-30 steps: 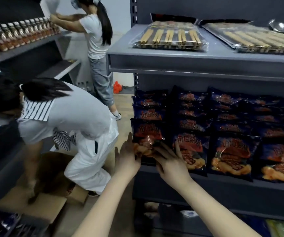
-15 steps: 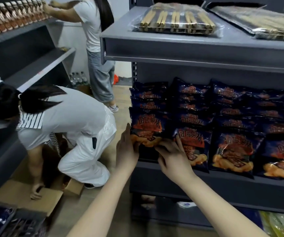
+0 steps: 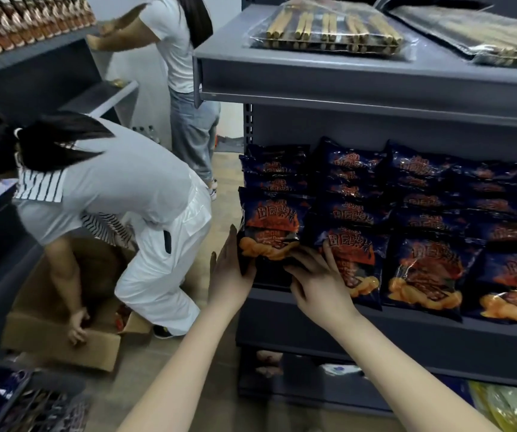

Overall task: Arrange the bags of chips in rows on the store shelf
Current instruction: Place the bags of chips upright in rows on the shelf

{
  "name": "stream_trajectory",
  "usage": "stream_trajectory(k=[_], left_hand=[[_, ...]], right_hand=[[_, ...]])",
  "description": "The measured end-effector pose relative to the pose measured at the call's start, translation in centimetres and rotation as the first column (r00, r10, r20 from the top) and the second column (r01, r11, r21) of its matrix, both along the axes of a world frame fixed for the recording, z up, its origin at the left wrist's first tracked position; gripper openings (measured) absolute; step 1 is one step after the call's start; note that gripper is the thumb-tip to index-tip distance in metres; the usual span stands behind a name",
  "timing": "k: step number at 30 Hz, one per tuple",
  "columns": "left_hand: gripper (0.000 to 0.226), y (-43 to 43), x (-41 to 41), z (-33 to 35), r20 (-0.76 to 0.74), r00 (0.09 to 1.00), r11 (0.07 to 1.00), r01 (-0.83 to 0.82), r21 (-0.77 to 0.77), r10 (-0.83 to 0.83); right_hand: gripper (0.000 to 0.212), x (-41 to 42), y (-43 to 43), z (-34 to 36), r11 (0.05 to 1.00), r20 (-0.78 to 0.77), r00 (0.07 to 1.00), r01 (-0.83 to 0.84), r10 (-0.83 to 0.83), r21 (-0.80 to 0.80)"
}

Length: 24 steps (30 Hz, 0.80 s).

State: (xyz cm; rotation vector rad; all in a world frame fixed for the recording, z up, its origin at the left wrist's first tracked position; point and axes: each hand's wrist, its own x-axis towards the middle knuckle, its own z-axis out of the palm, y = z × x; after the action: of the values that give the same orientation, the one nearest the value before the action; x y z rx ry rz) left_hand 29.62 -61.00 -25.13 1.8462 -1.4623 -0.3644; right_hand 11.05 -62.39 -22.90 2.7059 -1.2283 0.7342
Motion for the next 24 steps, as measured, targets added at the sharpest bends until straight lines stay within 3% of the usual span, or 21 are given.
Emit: stream_trajectory(k=[10, 17, 24], left_hand=[[0.082, 1.5, 0.8, 0.2, -0.044, 0.999, 0.998, 0.019, 0.059, -0.017], [0.084, 0.7, 0.6, 0.5, 0.111, 0.993, 0.993, 0.038, 0.109, -0.050], [0.063, -0.7, 0.3, 1.9, 0.203, 0.979, 1.000, -0.022, 0.001, 0.021]], right_hand=[[0.026, -1.0, 1.1, 0.4, 0.998, 0.066, 0.998, -0.004, 0.008, -0.061], [0.032, 0.0, 1.7, 0.7, 0.985, -0.175, 0.974, 0.123, -0.143, -0.122], [0.039, 1.5, 2.2, 1.3, 0.973, -0.176, 0.968, 0.149, -0.180, -0.175]])
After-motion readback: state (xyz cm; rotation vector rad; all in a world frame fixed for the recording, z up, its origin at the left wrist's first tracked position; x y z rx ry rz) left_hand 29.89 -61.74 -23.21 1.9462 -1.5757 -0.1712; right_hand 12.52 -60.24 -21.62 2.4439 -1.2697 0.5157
